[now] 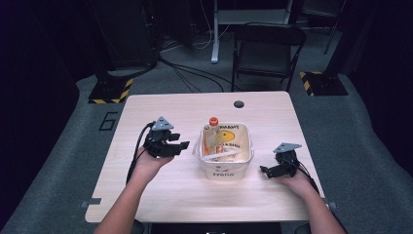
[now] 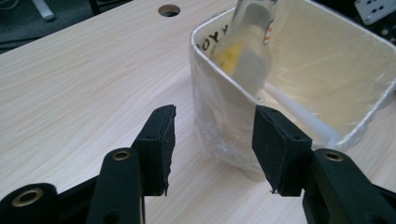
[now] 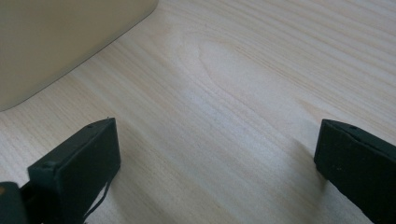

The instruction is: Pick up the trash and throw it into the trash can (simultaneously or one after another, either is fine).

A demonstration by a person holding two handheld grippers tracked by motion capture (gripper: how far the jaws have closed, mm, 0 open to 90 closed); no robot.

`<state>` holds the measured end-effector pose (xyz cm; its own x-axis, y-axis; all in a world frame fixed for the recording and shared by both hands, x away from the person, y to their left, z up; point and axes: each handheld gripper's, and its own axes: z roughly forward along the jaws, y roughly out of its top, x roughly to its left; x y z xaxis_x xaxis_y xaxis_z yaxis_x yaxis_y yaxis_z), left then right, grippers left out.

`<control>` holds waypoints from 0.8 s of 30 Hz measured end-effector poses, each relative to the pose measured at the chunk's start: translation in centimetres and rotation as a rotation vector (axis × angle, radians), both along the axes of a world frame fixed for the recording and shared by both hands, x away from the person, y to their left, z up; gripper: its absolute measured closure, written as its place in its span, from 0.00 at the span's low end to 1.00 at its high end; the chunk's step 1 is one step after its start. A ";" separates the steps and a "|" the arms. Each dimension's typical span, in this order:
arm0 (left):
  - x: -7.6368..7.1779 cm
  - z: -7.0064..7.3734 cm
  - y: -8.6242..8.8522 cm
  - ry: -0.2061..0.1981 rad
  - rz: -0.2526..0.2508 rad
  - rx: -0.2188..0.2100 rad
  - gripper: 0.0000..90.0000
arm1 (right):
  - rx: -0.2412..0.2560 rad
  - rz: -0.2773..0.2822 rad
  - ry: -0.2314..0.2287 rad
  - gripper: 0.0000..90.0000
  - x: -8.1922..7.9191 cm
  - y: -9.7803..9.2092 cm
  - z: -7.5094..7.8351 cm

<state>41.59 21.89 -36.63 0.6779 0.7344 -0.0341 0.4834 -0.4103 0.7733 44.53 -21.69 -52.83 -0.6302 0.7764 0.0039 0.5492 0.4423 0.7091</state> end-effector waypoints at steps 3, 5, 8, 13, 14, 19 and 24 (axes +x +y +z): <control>-0.2 -0.5 0.6 -0.001 0.017 0.000 0.55 | -0.001 0.005 0.002 0.00 0.1 0.1 0.0; -0.2 -0.6 1.1 -0.003 0.021 0.006 0.54 | 0.000 0.004 0.000 0.00 0.1 0.2 0.0; -0.1 -0.8 1.8 -0.006 0.028 0.018 0.54 | 0.000 0.004 0.000 0.00 0.1 0.2 0.0; 0.1 -0.8 2.6 -0.013 0.043 0.029 0.53 | 0.001 0.002 0.002 0.00 0.1 0.2 0.0; 0.2 -0.9 2.6 -0.011 0.048 0.027 0.53 | 0.002 0.000 0.005 0.00 0.0 0.2 0.0; 0.4 -1.6 3.4 -0.013 0.059 0.033 0.53 | 0.001 -0.001 0.003 0.00 0.0 0.2 0.0; 0.5 -3.0 5.0 -0.006 0.101 0.024 0.54 | 0.000 0.002 0.000 0.00 -0.1 0.2 0.0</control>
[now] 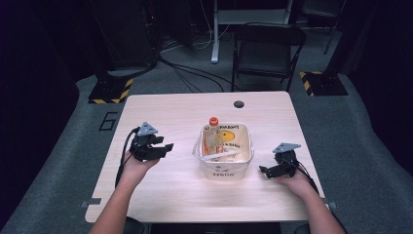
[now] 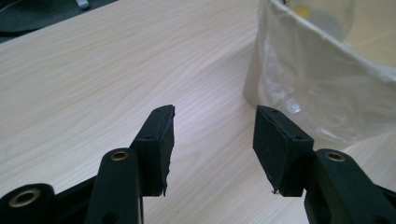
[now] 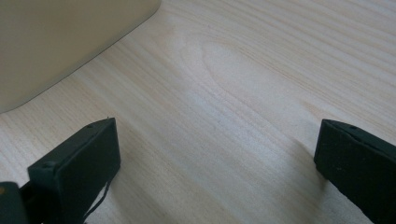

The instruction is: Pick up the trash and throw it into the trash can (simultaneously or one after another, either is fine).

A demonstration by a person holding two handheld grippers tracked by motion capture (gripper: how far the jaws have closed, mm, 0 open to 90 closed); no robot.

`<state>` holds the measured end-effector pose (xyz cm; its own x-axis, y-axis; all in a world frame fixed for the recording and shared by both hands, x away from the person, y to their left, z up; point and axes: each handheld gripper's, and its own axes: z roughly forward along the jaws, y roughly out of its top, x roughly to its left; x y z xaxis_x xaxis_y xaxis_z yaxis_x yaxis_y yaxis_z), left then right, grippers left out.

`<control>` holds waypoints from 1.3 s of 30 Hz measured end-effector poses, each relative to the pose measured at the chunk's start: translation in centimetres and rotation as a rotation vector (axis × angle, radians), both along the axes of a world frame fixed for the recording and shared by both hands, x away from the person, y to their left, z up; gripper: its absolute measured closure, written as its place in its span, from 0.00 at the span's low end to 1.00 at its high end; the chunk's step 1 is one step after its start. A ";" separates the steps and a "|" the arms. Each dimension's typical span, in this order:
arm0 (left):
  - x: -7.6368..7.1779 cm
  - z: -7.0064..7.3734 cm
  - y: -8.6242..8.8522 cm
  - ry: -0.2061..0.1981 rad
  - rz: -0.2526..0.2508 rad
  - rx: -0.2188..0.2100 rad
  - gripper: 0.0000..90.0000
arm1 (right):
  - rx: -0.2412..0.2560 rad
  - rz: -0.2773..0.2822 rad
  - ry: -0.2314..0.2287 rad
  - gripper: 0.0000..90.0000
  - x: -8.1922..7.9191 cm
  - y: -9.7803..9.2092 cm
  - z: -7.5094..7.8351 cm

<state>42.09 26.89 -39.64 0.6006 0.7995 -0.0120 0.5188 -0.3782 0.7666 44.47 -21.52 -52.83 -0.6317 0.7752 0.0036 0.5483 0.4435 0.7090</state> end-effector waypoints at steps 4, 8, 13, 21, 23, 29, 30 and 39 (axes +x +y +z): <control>-0.1 -1.1 1.3 0.009 0.032 -0.021 0.54 | 0.001 -0.002 0.000 0.00 0.0 0.0 0.0; -0.2 -2.1 2.4 0.005 0.060 -0.037 0.54 | 0.002 -0.004 -0.001 0.00 -0.1 0.0 0.0; -0.5 -3.4 3.3 0.006 0.075 -0.056 0.53 | 0.000 0.000 0.004 0.00 -0.1 0.0 0.0; -0.8 -5.2 4.1 0.005 0.079 -0.060 0.52 | 0.001 -0.004 0.000 0.00 -0.1 0.0 0.0; -0.8 -5.7 4.4 0.010 0.084 -0.064 0.51 | 0.001 -0.004 0.000 0.00 -0.2 0.0 0.0; -0.9 -7.0 5.2 0.019 0.104 -0.070 0.51 | 0.001 -0.004 0.000 0.00 -0.1 0.0 0.0; -0.9 -7.2 5.3 0.023 0.104 -0.068 0.50 | 0.001 -0.004 0.000 0.00 -0.2 0.0 0.0; -0.7 -9.3 6.0 0.055 0.130 -0.042 0.48 | 0.001 -0.004 0.000 0.00 -0.2 0.0 0.0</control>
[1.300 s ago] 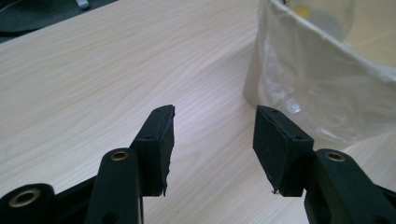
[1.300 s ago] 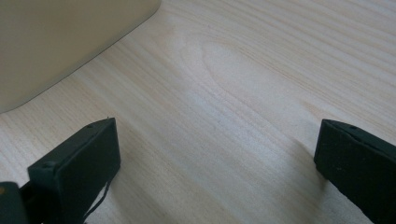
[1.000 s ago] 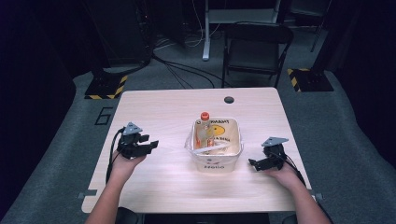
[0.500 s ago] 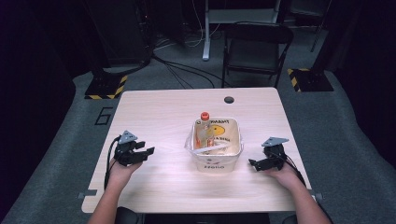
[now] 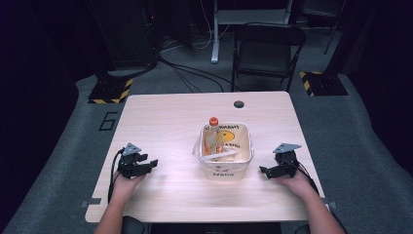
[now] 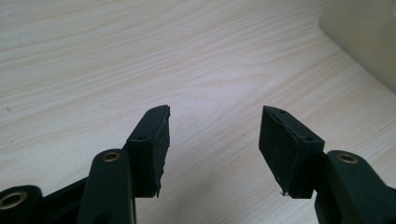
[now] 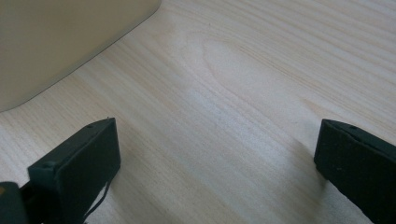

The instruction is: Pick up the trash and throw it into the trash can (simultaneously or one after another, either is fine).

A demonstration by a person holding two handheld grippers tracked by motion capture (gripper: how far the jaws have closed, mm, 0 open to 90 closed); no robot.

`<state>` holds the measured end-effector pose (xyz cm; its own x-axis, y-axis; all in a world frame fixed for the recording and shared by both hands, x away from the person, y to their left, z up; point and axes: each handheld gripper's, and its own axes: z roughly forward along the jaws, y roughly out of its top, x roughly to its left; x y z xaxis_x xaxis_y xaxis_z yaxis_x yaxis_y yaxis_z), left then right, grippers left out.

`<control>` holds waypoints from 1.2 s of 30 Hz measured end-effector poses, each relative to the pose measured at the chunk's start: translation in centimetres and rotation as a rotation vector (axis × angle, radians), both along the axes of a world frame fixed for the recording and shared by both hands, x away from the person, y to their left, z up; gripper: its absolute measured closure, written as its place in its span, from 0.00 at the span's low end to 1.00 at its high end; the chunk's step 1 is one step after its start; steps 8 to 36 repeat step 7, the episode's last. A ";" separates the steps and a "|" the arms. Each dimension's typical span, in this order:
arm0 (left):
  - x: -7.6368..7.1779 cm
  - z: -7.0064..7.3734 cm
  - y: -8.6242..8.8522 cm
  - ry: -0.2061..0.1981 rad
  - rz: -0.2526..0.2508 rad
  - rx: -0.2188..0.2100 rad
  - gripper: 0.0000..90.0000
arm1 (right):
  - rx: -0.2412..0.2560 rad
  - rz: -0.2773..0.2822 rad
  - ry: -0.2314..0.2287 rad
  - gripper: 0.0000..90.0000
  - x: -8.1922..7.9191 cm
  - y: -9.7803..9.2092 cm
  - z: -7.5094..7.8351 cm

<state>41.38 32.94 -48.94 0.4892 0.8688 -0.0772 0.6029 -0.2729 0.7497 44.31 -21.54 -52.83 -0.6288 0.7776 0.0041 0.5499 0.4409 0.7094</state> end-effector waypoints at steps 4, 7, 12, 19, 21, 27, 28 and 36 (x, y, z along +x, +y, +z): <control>0.2 -0.8 0.4 0.024 0.018 0.002 0.48 | 0.001 0.000 0.000 0.00 0.0 0.0 0.0; 0.5 -1.3 0.7 0.038 0.035 0.008 0.48 | 0.000 0.001 0.002 0.00 -0.1 0.0 0.0; 0.5 -1.3 0.7 0.038 0.035 0.008 0.48 | 0.000 0.001 0.002 0.00 -0.1 0.0 0.0; 0.5 -1.3 0.7 0.038 0.035 0.008 0.48 | 0.000 0.001 0.002 0.00 -0.1 0.0 0.0; 0.5 -1.3 0.7 0.038 0.035 0.008 0.48 | 0.000 0.001 0.002 0.00 -0.1 0.0 0.0; 0.5 -1.3 0.7 0.038 0.035 0.008 0.48 | 0.000 0.001 0.002 0.00 -0.1 0.0 0.0; 0.5 -1.3 0.7 0.038 0.035 0.008 0.48 | 0.000 0.001 0.002 0.00 -0.1 0.0 0.0; 0.5 -1.3 0.7 0.038 0.035 0.008 0.48 | 0.000 0.001 0.002 0.00 -0.1 0.0 0.0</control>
